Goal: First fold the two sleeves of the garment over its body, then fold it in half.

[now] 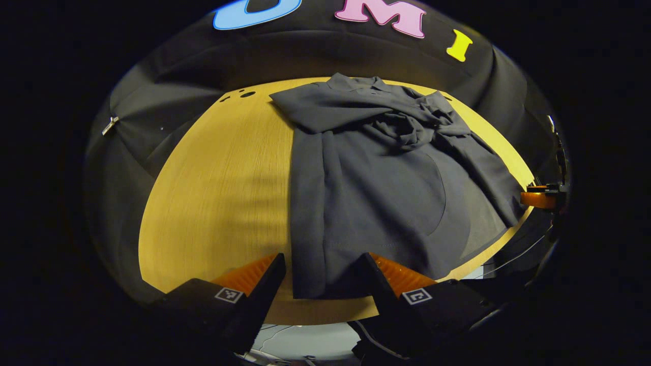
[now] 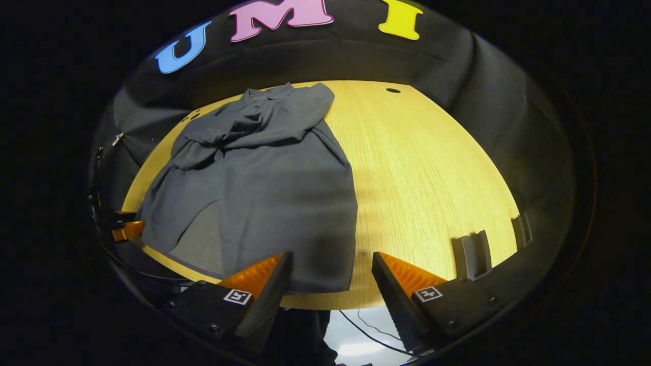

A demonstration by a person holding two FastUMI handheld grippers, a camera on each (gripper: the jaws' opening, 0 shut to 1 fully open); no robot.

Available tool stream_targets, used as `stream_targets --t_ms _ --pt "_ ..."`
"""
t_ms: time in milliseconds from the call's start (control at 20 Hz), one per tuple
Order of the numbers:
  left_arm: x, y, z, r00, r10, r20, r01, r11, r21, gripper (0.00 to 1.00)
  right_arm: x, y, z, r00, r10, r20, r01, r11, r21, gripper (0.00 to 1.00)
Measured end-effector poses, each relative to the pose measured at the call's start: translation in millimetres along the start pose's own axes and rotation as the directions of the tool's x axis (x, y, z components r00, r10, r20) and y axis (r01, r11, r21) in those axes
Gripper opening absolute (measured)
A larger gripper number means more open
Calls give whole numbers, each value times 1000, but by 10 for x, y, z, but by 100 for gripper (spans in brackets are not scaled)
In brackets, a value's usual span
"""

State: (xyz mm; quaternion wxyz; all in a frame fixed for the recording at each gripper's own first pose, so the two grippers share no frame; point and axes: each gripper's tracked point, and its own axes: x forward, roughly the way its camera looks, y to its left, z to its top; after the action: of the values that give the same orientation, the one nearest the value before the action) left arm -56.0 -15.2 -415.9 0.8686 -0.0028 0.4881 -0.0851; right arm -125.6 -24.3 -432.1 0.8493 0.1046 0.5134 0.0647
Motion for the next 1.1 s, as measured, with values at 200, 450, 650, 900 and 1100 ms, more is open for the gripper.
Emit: stream_targets --t_ms 200,450,650,900,1100 --pt "36 -7 -1 1000 4 0 -4 1000 0 99 122 74 -68 1000 9 -29 -9 1000 -22 99" --pt "78 -191 44 998 -58 35 55 996 67 73 164 111 -75 999 5 -39 -6 999 -32 99" --pt "129 -372 131 987 -155 40 156 987 -27 9 223 434 8 990 127 -62 -133 987 -91 30" --pt "59 -287 49 989 -144 -19 144 989 -37 6 122 359 -87 988 136 -72 -143 984 -108 5" --pt "-122 -263 -189 987 -147 -65 142 987 -78 6 -45 334 -273 986 142 -85 -152 981 -123 5"
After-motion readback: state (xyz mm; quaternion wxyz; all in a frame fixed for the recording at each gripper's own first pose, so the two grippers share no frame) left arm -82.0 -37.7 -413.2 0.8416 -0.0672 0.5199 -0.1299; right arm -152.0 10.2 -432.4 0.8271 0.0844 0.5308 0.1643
